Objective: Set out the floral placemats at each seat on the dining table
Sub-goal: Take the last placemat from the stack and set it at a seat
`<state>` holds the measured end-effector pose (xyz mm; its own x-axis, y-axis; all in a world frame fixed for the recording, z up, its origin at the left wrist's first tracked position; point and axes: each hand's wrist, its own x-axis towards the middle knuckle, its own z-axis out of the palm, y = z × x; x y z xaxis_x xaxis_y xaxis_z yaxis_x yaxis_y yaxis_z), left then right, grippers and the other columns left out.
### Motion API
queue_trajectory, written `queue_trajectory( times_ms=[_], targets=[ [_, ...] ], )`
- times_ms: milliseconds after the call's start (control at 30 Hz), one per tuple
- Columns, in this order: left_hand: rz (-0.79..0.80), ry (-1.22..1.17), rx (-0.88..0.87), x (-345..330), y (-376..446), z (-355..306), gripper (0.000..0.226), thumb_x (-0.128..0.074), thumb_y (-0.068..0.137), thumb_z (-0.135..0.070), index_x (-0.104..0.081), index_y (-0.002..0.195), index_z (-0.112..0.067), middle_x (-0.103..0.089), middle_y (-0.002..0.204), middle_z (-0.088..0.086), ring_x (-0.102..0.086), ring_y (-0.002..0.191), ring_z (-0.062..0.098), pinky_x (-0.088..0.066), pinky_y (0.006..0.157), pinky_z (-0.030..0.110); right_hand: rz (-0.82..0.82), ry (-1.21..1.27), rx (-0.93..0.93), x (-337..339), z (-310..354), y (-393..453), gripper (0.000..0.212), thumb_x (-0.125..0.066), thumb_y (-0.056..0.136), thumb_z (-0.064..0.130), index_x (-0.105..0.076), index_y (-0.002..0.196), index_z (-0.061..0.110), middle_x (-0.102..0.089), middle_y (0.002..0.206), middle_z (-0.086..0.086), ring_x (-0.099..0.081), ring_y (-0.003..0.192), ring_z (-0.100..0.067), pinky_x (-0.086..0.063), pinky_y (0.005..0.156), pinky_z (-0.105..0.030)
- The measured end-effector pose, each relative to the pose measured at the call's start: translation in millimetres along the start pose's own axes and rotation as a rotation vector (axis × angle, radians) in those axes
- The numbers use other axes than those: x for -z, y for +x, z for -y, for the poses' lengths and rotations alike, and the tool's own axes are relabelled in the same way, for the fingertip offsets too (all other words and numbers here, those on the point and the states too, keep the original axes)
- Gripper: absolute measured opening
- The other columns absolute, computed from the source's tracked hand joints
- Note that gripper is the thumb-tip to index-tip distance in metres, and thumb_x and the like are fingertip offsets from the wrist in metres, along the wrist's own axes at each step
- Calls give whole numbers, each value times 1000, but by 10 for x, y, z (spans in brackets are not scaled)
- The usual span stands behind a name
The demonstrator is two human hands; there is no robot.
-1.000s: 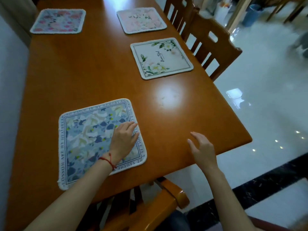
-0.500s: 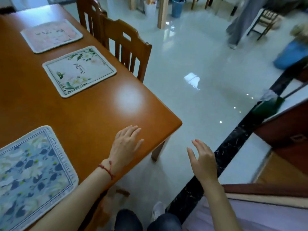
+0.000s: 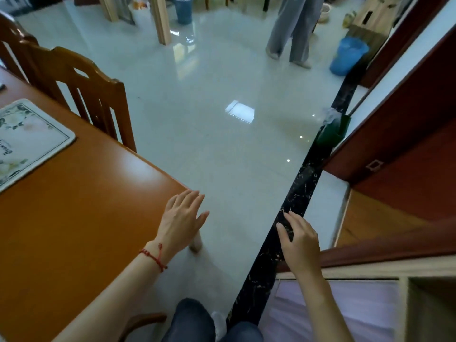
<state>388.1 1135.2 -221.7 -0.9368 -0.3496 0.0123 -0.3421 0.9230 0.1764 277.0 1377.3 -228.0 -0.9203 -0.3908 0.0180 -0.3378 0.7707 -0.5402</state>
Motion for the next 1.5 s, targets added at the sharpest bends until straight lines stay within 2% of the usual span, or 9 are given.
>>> queue_trajectory(
  times_ms=[100,267,467,600,767,900,1100,1267,1500],
  targets=[
    [28,0,-42,-37,259,-162,71,-7,94,-52,-60,117,-10,-65,118,9,-59,112,29,-47,93,44,-20,-9,-32,94,-95,106,36,-57,88,23,-61,117,3,-62,122,-12,-54,117,-27,-30,99,-32],
    [41,-43,-109,-72,776,-388,70,-9,95,-52,-60,117,-9,-66,116,9,-61,109,29,-49,89,43,-27,-33,-64,137,-206,376,49,-43,86,39,-62,116,5,-62,121,-11,-56,115,-26,-30,99,-32],
    [74,-82,-109,-141,1559,-476,73,-7,94,-54,-61,115,-9,-67,114,9,-62,107,29,-50,87,41,-40,-60,-90,164,-321,1081,52,-39,86,41,-63,115,6,-64,119,-10,-58,112,-27,-30,98,-31],
    [104,-98,-77,-142,2131,-466,75,-7,93,-54,-62,112,-7,-68,111,11,-63,104,31,-51,84,43,-19,-87,-97,218,-363,1709,58,-34,86,46,-60,120,7,-60,125,-9,-53,119,-26,-26,102,-29],
    [120,-116,-35,-154,2777,-437,76,-6,93,-55,-61,114,-7,-67,113,12,-62,107,32,-50,86,45,-30,-102,-81,288,-364,2472,41,-48,93,32,-54,128,10,-53,134,-6,-43,128,-21,-18,106,-24],
    [105,-136,-9,-150,3174,-392,75,-8,94,-54,-62,112,-6,-68,111,12,-63,105,32,-50,86,45,-8,-123,-61,287,-397,2989,42,-48,93,32,-53,129,11,-51,136,-6,-42,129,-22,-23,109,-31],
    [76,-151,118,-122,3807,-172,74,-7,94,-53,-62,111,-6,-68,110,12,-63,103,33,-51,84,45,5,-185,74,242,-319,3993,43,-46,91,32,-59,121,5,-58,128,-12,-51,122,-27,-32,106,-40],
    [27,-142,261,17,4323,34,74,-6,95,-51,-64,107,-7,-69,106,10,-66,99,31,-53,80,44,43,-234,272,92,-47,4907,49,-37,86,38,-66,108,6,-68,111,-11,-64,102,-27,-48,90,-39],
    [-52,-129,496,234,4769,443,72,-7,96,-49,-65,104,-7,-70,102,11,-67,95,29,-54,78,41,112,-169,560,-167,581,6018,51,-36,88,41,-66,108,5,-67,110,-11,-65,100,-28,-46,90,-38]
  ],
)
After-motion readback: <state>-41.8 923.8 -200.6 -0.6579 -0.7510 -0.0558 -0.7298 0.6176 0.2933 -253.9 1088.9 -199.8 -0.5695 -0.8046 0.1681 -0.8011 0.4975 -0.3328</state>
